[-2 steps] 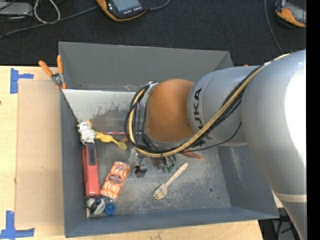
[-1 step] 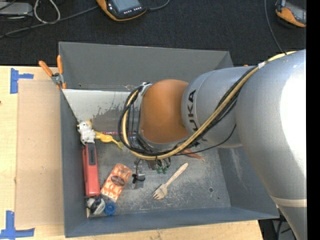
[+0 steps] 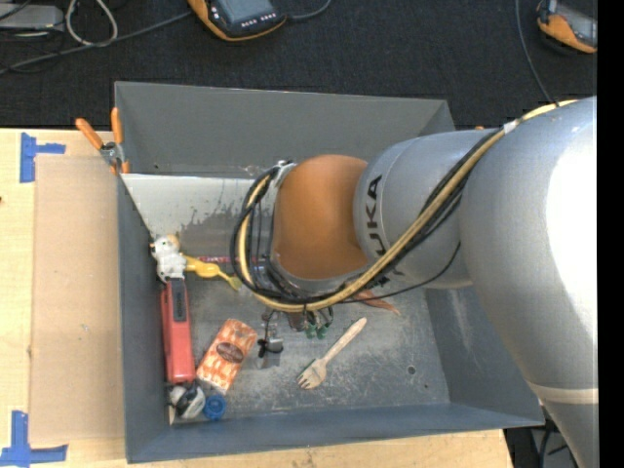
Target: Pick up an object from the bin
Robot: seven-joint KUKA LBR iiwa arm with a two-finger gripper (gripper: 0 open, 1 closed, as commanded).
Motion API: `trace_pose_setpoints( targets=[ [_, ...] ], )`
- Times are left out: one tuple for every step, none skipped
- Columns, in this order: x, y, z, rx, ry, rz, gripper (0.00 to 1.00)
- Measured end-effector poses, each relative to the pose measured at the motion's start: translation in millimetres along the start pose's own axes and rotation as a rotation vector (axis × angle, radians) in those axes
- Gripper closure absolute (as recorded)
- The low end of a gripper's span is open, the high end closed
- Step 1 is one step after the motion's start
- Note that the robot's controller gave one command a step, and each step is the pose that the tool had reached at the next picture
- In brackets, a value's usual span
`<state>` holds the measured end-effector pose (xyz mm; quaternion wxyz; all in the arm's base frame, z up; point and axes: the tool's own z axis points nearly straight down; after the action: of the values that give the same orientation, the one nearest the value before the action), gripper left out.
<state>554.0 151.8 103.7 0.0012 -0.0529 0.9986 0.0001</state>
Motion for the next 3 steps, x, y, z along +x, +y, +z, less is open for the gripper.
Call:
trace_pose_setpoints(
  targets=[
    [-1.6, 10.3, 9.9, 0.0, 0.0, -0.044, 0.0],
    [10.6, 19.8, 17.4, 0.0, -0.004, -0.06, 0.0],
    [31.2, -57.3, 12.9, 0.001, -0.001, -0.621, 1.0]
  ],
)
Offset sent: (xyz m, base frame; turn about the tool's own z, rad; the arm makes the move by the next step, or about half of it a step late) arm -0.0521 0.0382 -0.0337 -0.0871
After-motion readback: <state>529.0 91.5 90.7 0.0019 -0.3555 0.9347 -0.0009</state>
